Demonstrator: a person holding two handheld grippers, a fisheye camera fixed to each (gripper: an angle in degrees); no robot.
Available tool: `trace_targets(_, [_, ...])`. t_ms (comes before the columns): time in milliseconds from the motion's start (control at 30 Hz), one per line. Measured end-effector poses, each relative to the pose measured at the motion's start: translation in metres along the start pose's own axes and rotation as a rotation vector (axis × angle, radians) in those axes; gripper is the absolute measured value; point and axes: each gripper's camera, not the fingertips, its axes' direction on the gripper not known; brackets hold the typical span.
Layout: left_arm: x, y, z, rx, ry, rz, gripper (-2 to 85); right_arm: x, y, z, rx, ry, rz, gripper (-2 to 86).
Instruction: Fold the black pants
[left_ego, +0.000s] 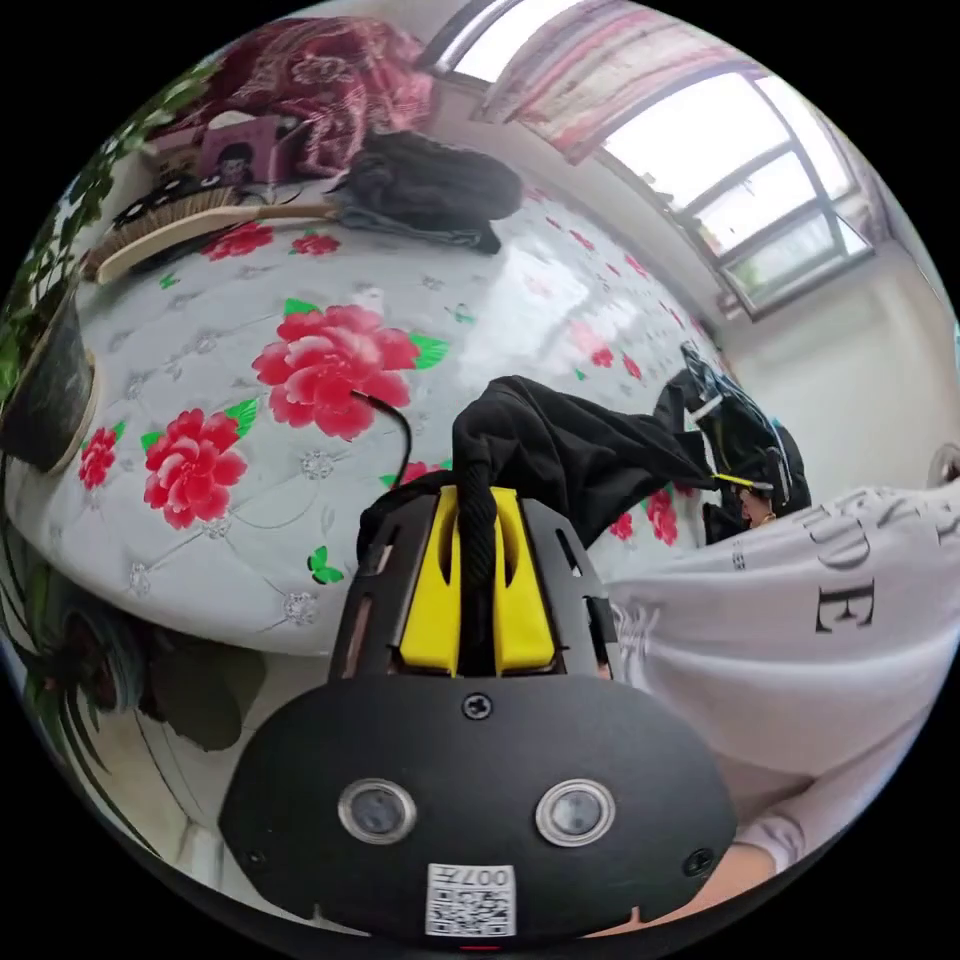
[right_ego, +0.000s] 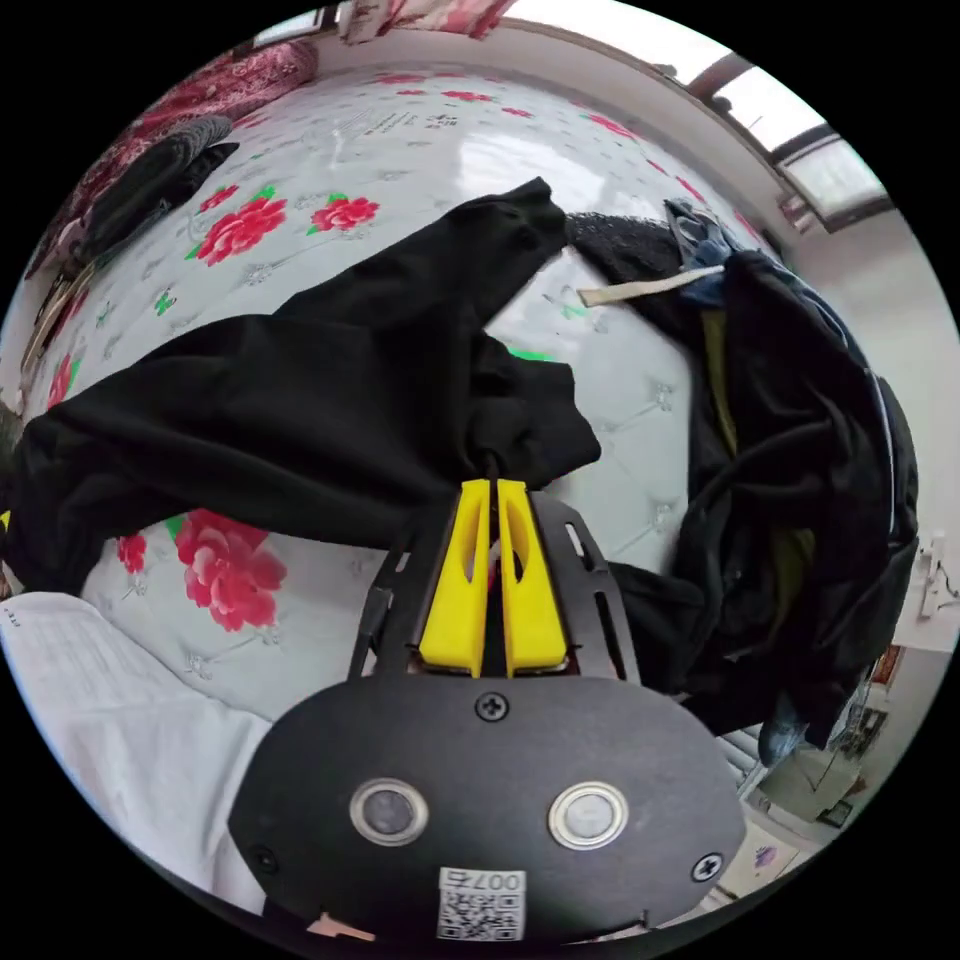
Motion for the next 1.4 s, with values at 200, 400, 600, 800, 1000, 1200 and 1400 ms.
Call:
trace_targets(200, [0.024, 0.032, 0.017, -0.349, 0.233, 0.311, 10.6, 0.101, 0.166, -0.034, 0.049, -0.092, 0.326, 2.4])
trace_targets(400, [0.014, 0.050, -0.001, -0.284, 0.135, 0.271, 10.0, 0.112, 0.202, -0.040, 0.149, -0.162, 0.354, 6.2])
trace_targets(600, [-0.037, 0.063, -0.074, 0.153, 0.078, 0.018, 7.4, 0.111, 0.178, -0.015, 0.157, -0.182, 0.277, 8.1])
trace_targets(800, [-0.031, 0.044, 0.021, -0.090, 0.184, -0.061, 6.6, 0.092, 0.152, 0.059, -0.074, -0.213, 0.240, 7.9])
trace_targets(1000, [0.055, 0.109, 0.069, -0.392, 0.188, 0.294, 4.8, 0.077, 0.178, 0.058, -0.022, -0.089, 0.119, 4.6])
trace_targets(1200, [0.007, 0.155, -0.017, -0.035, 0.196, 0.032, 5.1, 0.115, 0.222, 0.033, 0.154, -0.210, 0.251, 1.8])
trace_targets(1400, [-0.015, 0.146, -0.032, 0.027, 0.118, -0.080, 13.0, 0.130, 0.246, 0.022, 0.231, -0.223, 0.300, 0.8])
